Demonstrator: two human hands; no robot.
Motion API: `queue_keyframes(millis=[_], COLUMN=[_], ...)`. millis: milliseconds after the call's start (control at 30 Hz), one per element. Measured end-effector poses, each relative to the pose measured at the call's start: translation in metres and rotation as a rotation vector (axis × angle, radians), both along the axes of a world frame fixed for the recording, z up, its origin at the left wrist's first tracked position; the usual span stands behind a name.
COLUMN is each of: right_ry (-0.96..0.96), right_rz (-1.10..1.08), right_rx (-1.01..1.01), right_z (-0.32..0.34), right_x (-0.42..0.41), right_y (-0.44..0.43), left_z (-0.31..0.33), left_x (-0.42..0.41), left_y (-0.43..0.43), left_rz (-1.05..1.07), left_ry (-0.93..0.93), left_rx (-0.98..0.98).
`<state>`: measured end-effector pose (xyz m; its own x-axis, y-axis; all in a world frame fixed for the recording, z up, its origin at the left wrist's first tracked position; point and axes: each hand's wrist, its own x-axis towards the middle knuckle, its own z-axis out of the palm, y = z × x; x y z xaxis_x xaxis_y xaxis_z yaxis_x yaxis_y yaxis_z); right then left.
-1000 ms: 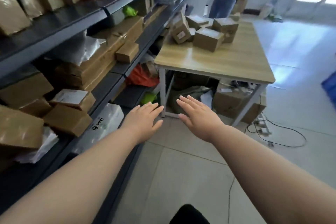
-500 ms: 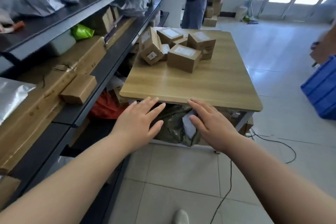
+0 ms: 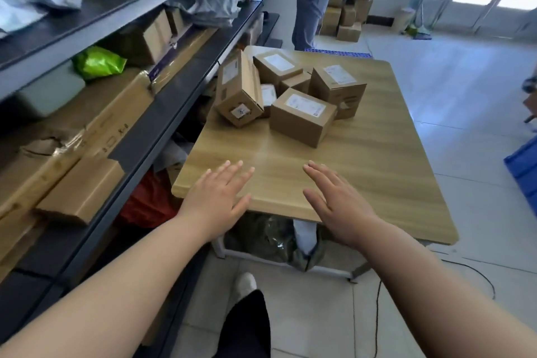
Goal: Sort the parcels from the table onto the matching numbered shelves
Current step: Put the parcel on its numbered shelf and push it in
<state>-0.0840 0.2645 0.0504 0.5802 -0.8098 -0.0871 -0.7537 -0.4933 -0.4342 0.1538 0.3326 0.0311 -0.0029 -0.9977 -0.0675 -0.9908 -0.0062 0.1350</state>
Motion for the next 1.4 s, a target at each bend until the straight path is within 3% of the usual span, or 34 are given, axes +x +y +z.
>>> queue_keyframes(millis=[367, 767, 1100, 1400], right_ry=[0.06, 0.008, -0.234, -0.351], right_rz=[-0.099, -0.133, -0.313, -0.363], right_rx=[0.017, 0.173, 0.356, 0.401], right_z=[-0.003, -0.027, -0.072, -0.083], right_x=[0.106, 0.212, 0.286, 0.294], right_y=[-0.161, -0.281, -0.34, -0.336], left_z=[-0.017, -0.042, -0.084, -0.1], left_x=[0.116, 0.19, 0.211, 0.198], left_y=[-0.197, -0.296, -0.345, -0.354], left_rz=[-0.041, 0.215, 0.431, 0.54], left_ry=[-0.097, 0.014, 0.257, 0.732], left_rx=[0.034, 0.094, 0.213, 0.166])
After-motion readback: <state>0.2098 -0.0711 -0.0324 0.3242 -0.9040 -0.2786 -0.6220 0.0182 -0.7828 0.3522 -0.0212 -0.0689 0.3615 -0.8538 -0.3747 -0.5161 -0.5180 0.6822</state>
